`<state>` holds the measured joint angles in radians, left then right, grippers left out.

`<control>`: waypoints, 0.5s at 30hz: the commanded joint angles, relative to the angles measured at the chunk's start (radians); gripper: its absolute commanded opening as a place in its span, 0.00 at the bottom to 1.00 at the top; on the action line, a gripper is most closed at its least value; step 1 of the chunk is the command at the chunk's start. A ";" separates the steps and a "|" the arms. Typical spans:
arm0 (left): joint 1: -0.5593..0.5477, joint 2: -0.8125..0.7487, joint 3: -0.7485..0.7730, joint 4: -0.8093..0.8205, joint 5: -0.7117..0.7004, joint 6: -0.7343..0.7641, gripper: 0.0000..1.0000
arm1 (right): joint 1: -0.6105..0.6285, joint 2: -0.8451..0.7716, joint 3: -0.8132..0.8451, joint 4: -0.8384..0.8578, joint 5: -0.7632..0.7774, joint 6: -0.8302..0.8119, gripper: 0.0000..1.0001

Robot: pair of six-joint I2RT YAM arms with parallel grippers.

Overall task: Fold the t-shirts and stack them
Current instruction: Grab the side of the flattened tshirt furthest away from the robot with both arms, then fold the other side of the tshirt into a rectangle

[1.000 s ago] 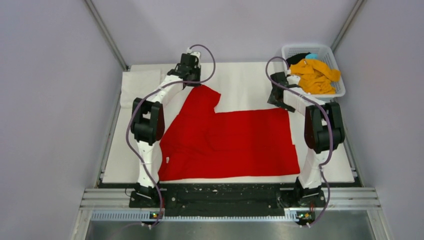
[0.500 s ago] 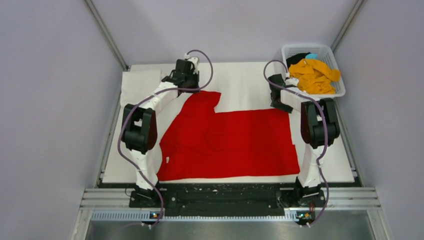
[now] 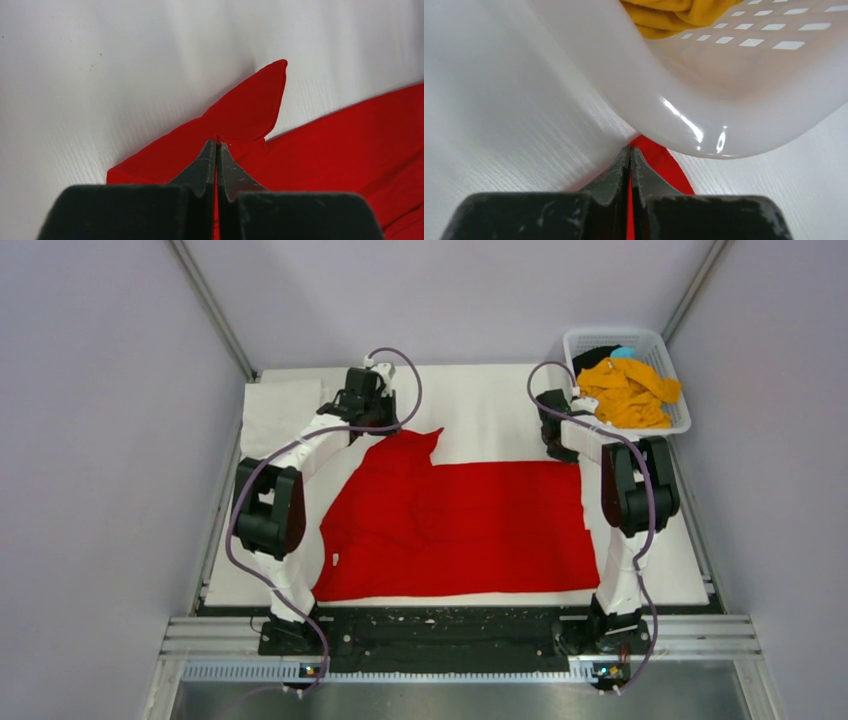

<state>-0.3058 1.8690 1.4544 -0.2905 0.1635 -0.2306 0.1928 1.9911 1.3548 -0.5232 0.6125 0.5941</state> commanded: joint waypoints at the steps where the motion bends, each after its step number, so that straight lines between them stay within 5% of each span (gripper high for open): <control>1: 0.002 -0.081 -0.021 0.059 0.027 -0.019 0.00 | -0.005 0.003 0.029 0.022 0.012 0.001 0.00; 15: 0.002 -0.222 -0.122 0.075 0.073 -0.029 0.00 | 0.020 -0.197 -0.117 0.134 -0.094 -0.092 0.00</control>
<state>-0.3058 1.7458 1.3922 -0.2760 0.1993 -0.2394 0.2012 1.8946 1.2881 -0.4248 0.5549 0.5331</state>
